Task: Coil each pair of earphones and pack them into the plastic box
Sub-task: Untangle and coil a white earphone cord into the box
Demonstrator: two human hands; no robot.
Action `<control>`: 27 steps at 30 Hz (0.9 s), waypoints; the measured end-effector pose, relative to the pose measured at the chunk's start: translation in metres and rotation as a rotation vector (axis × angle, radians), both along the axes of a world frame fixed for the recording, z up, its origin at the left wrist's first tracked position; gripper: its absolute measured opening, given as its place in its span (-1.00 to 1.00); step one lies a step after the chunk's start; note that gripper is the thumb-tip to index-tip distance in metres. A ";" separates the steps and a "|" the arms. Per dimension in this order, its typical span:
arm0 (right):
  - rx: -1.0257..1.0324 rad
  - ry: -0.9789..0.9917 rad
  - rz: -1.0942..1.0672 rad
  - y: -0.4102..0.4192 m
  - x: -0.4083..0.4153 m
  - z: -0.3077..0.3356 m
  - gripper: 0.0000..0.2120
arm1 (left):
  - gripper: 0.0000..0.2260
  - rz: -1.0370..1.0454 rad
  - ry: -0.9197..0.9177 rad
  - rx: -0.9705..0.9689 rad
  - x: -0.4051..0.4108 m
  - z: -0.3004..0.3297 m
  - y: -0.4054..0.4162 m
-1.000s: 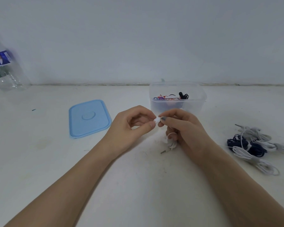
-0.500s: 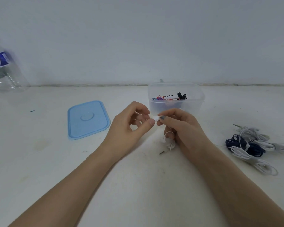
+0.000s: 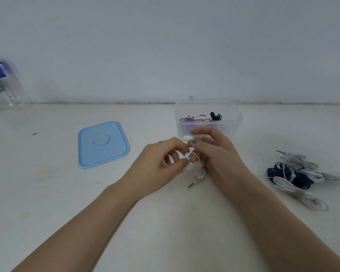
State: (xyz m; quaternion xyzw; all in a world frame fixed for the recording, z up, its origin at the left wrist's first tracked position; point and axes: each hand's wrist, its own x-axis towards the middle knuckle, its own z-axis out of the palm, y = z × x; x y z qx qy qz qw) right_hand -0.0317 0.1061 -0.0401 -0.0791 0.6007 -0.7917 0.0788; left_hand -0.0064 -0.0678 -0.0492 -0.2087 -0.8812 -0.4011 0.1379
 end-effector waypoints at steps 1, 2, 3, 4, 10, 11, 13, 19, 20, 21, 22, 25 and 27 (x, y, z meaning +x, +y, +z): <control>0.024 0.024 0.004 0.000 0.000 -0.001 -0.79 | -0.90 0.008 -0.006 0.023 0.000 0.000 0.000; 0.075 0.060 -0.002 -0.001 0.000 -0.002 -0.78 | -0.91 0.020 -0.010 0.056 0.000 0.001 0.000; 0.142 0.098 -0.016 -0.002 0.000 -0.003 -0.78 | -0.92 0.032 -0.014 0.092 0.000 0.002 -0.001; 0.208 0.131 -0.032 -0.003 0.001 -0.003 -0.79 | -0.93 0.044 -0.018 0.123 0.000 0.003 -0.001; 0.369 0.185 -0.044 -0.006 0.009 0.000 -0.89 | -0.96 0.072 -0.063 0.219 -0.002 0.003 -0.005; 0.370 0.178 -0.044 -0.006 0.009 0.000 -0.88 | -0.96 0.072 -0.078 0.238 -0.002 0.003 -0.006; 0.382 0.178 -0.039 -0.005 0.009 -0.001 -0.88 | -0.98 0.070 -0.093 0.289 -0.003 0.003 -0.007; 0.379 0.212 -0.061 -0.008 0.008 -0.002 -0.86 | -0.92 0.102 -0.104 0.310 -0.002 0.007 -0.010; 0.364 0.193 -0.069 -0.008 0.008 -0.002 -0.85 | -0.90 0.137 -0.072 0.257 -0.003 0.007 -0.013; 0.349 0.180 -0.075 -0.008 0.008 -0.003 -0.84 | -0.86 0.185 -0.028 0.187 -0.005 0.007 -0.019; 0.344 0.175 -0.079 -0.008 0.007 -0.003 -0.83 | -0.83 0.237 0.011 0.121 -0.008 0.008 -0.025; 0.357 0.175 -0.091 -0.009 0.006 -0.004 -0.83 | -0.81 0.326 0.011 0.017 -0.014 0.006 -0.046; 0.366 0.173 -0.100 -0.009 0.006 -0.004 -0.84 | -0.81 0.326 -0.041 -0.099 -0.015 0.004 -0.052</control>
